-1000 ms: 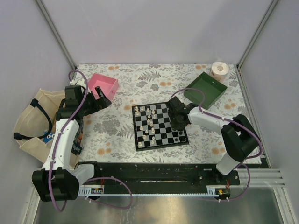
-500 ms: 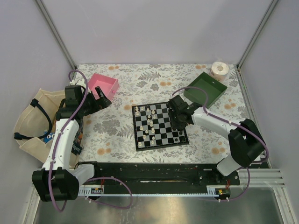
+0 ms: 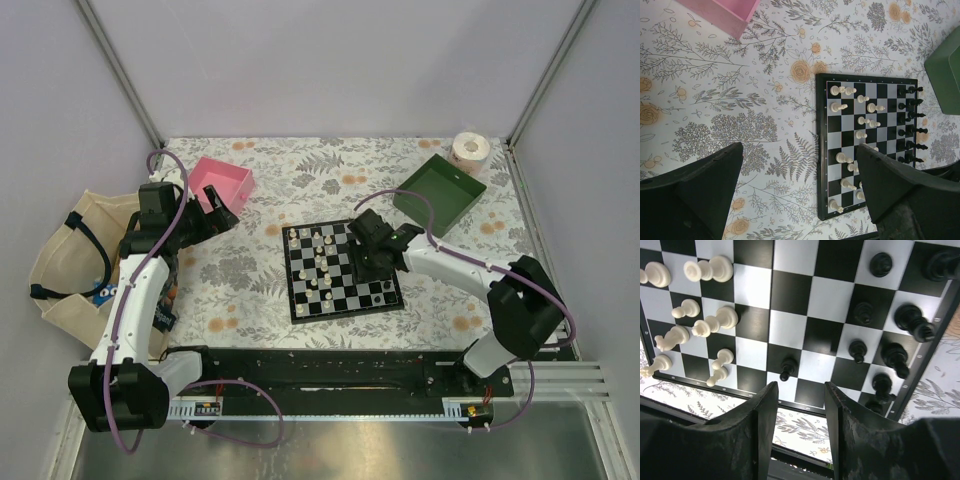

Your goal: Set up the chess pieces on the board

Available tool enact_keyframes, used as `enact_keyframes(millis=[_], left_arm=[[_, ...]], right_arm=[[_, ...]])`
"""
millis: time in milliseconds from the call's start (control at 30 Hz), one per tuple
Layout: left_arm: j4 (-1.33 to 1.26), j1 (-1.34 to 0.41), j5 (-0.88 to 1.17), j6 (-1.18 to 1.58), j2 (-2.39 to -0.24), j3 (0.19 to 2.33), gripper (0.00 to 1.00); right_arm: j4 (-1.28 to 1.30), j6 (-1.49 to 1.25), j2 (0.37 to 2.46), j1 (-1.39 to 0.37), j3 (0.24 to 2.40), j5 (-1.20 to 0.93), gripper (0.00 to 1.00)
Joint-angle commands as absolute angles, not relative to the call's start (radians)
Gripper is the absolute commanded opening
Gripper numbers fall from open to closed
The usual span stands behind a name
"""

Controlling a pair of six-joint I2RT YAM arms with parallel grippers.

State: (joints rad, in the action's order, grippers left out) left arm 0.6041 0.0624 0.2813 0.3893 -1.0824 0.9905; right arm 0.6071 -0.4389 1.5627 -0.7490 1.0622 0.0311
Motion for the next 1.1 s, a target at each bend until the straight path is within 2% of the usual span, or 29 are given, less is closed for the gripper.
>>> enact_keyframes(millis=[0, 467, 733, 867, 1067], left_arm=[[0.574, 0.068, 0.301, 0.382, -1.086, 1.003, 0.99], [0.574, 0.069, 0.301, 0.380, -1.085, 1.002, 0.99], [0.574, 0.069, 0.299, 0.380, -1.085, 1.002, 0.99], [0.574, 0.069, 0.299, 0.380, -1.086, 1.003, 0.99], [0.574, 0.069, 0.301, 0.380, -1.088, 1.002, 0.99]], right_arm=[[0.583, -0.460, 1.591, -0.785, 1.106, 0.003, 0.51], [0.580, -0.480, 1.666, -0.815, 1.117, 0.021, 0.46], [0.580, -0.471, 1.683, -0.815, 1.127, 0.031, 0.27], [0.589, -0.462, 1.661, -0.815, 1.121, 0.061, 0.10], [0.617, -0.463, 1.600, -0.811, 1.095, 0.123, 0.06]])
